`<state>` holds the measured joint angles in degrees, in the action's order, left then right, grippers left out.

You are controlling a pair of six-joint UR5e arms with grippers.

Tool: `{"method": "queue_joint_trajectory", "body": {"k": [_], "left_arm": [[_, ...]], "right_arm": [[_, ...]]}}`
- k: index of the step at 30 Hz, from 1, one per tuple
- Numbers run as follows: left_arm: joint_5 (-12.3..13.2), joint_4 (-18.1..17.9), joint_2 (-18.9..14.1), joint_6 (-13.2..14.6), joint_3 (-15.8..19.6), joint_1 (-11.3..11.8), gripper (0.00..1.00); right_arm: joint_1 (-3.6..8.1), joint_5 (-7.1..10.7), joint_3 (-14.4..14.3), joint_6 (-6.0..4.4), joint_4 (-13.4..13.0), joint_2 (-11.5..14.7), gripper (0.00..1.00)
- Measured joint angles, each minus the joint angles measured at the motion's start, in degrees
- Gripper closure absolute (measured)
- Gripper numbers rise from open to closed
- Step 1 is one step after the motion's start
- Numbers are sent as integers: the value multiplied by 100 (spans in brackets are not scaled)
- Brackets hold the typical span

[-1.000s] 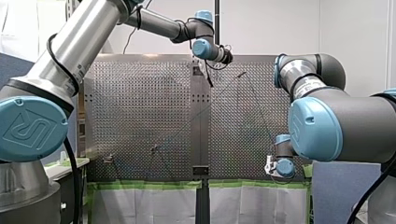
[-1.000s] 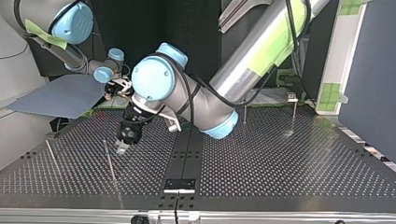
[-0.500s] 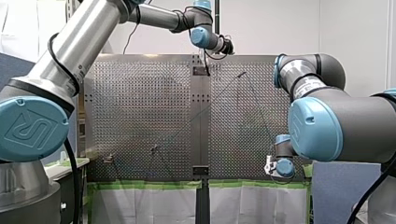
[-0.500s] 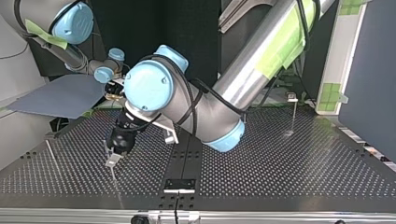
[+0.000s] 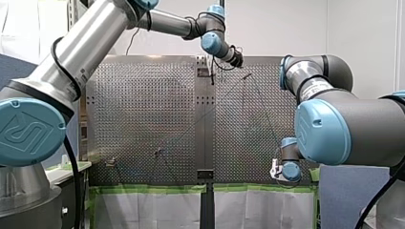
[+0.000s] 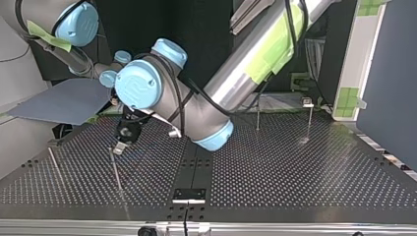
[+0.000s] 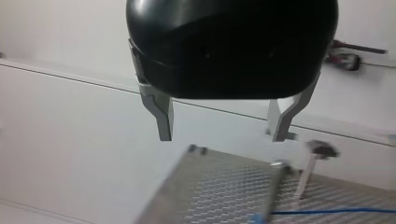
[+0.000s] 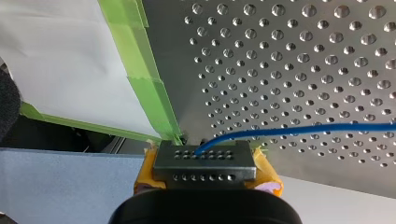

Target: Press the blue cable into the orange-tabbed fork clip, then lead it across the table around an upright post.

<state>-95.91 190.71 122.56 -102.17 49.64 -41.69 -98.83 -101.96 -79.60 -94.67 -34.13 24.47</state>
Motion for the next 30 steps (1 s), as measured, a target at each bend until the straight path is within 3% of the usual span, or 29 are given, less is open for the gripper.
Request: {"method": "queue_joint_trajectory", "body": {"k": [8, 14, 24, 30], "left_arm": [[-337, 393, 135, 394, -1, -134, 1], [-322, 539, 138, 690, -1, -138, 1], [-92, 254, 139, 1214, 0, -147, 1], [-95, 171, 139, 1396, 0, -154, 1]], "right_arm": [[1, 0, 0, 6, 2, -2, 100], [0, 0, 0, 7, 2, -1, 100], [-6, 0, 0, 12, 2, 1, 100], [-2, 0, 0, 4, 4, 2, 100]]}}
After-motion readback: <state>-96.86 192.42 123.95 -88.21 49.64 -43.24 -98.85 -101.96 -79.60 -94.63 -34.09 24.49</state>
